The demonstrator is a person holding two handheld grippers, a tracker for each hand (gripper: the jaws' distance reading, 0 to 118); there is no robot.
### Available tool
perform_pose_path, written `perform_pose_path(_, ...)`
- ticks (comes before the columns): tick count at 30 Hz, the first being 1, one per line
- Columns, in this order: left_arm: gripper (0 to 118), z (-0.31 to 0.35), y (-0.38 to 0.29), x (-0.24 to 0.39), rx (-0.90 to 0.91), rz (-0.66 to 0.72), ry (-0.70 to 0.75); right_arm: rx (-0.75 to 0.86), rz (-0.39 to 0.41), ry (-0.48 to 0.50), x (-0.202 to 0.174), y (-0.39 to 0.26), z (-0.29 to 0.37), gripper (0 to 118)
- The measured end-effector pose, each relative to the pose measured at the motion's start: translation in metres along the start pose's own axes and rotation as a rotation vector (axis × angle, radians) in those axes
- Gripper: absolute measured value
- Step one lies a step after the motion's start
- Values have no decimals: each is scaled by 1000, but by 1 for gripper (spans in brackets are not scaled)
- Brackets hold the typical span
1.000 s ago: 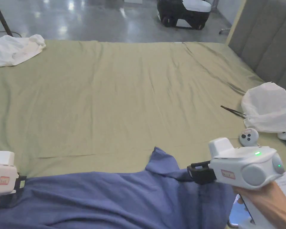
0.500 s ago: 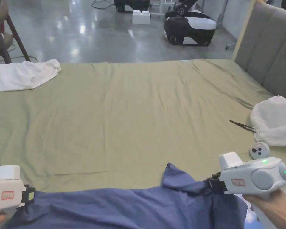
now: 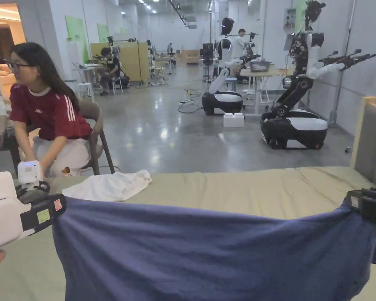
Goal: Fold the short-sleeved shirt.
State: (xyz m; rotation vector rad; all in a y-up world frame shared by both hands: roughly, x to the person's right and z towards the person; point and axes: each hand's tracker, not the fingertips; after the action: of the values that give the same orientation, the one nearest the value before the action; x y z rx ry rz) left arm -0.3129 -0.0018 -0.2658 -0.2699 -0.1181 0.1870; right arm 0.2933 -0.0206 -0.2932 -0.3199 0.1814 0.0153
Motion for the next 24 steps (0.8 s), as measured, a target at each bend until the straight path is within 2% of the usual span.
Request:
perform_pose_path(6,0,25,75,-2,156,-20,62,150,-42,-15,-14,80,6,1)
perform_pose_path(10,0,23,111,8,226,-67,108,223,15,-53,-36,132,-5,1)
perform_pose_path(16,0,-10,158,7,290,-77,163,293,31,-84,-54,195,-32,1)
perform_pose_path(24,0,-73,189,6,315,-70,192,339,52,-149,-45,242,-90,1)
